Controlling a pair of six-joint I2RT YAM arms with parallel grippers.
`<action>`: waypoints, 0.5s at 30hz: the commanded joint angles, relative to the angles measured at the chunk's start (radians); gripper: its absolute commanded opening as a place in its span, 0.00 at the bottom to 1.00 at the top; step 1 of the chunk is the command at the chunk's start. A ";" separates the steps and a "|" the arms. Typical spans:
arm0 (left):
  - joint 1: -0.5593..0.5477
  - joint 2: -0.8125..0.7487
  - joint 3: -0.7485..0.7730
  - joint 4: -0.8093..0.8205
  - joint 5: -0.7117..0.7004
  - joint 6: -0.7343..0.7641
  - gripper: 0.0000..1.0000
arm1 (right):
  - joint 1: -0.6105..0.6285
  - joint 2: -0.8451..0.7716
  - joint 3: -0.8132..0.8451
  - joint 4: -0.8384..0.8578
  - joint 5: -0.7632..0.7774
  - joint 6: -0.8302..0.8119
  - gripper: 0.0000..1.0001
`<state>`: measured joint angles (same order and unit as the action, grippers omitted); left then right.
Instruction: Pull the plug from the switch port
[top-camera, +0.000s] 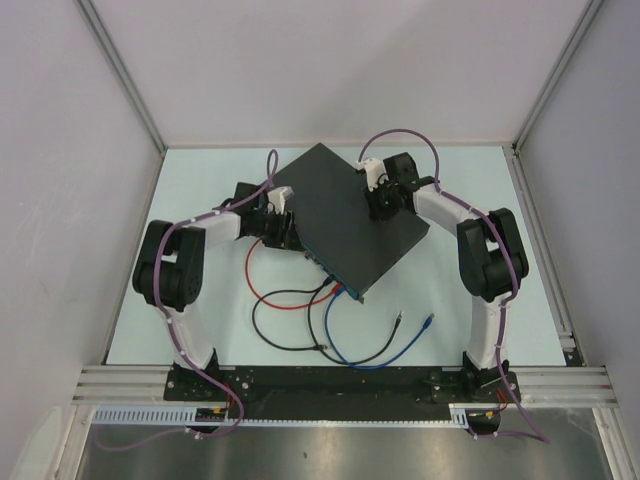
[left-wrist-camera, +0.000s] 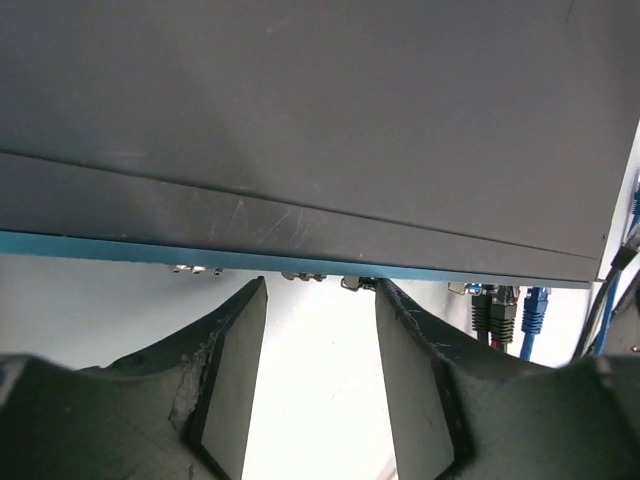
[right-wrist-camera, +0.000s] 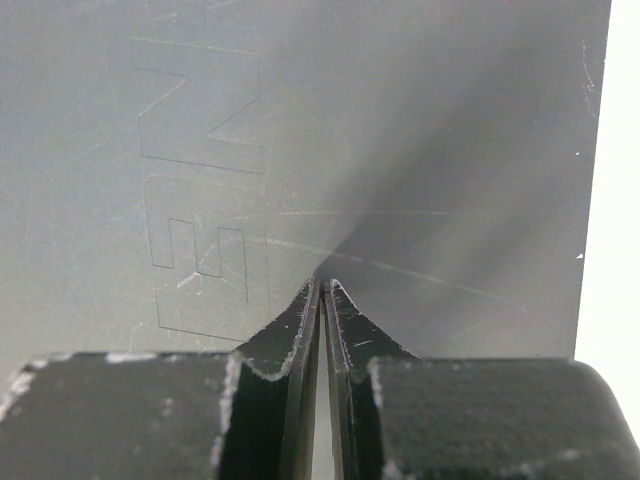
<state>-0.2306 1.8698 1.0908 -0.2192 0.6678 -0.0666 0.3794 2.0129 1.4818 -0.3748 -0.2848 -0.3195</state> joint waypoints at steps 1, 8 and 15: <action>-0.018 0.017 0.041 0.027 0.064 0.033 0.52 | -0.002 0.106 -0.052 -0.108 0.056 -0.021 0.11; -0.024 0.022 0.047 -0.006 0.167 0.054 0.45 | -0.004 0.109 -0.052 -0.108 0.055 -0.020 0.11; -0.023 0.051 0.040 0.023 0.196 0.036 0.41 | -0.005 0.116 -0.052 -0.102 0.052 -0.018 0.11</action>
<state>-0.2428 1.8946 1.1065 -0.2409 0.7956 -0.0471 0.3771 2.0140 1.4818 -0.3744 -0.2859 -0.3191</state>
